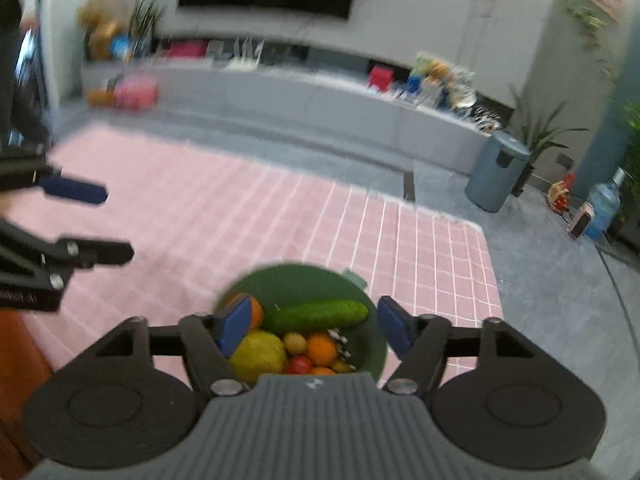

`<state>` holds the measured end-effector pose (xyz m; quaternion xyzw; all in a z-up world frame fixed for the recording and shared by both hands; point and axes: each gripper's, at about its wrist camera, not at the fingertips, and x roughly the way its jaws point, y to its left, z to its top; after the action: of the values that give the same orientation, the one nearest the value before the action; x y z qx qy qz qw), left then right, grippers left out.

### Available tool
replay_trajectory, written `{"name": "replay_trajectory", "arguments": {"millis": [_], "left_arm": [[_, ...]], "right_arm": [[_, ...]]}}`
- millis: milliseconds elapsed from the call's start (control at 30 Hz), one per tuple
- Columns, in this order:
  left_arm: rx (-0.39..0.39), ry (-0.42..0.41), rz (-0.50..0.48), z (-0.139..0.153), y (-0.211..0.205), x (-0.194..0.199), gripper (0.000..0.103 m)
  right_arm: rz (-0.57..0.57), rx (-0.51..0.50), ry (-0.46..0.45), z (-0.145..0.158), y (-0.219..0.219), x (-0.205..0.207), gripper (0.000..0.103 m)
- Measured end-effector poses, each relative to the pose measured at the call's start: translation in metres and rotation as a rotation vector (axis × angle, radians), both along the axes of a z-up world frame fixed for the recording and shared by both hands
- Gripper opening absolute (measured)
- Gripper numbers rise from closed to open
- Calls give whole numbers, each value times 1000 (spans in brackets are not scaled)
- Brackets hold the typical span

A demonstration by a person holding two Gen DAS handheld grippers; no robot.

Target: Organize fruits

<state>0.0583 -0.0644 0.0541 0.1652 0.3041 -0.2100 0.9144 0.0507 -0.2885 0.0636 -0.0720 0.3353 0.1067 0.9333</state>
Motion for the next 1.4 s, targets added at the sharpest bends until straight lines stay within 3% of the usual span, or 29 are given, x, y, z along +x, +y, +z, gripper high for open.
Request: {"name": "replay_trajectory", "arguments": {"millis": [200, 367, 533, 667, 967, 1400], "left_arm": [[-45, -87, 116, 8, 16, -33, 89], [-83, -97, 209, -7, 25, -38, 90], [-46, -79, 246, -36, 19, -38, 90], [-20, -54, 262, -59, 13, -39, 90], [61, 88, 241, -104, -5, -24, 90], [69, 158, 247, -117, -5, -24, 90]], "right_arm": [[-112, 122, -139, 8, 7, -58, 86], [-193, 152, -219, -10, 20, -92, 89], [-254, 128, -278, -38, 38, -112, 92], [-254, 105, -260, -63, 47, -111, 92], [-254, 112, -164, -104, 43, -89, 92], [-256, 140, -131, -115, 39, -80, 92]]}}
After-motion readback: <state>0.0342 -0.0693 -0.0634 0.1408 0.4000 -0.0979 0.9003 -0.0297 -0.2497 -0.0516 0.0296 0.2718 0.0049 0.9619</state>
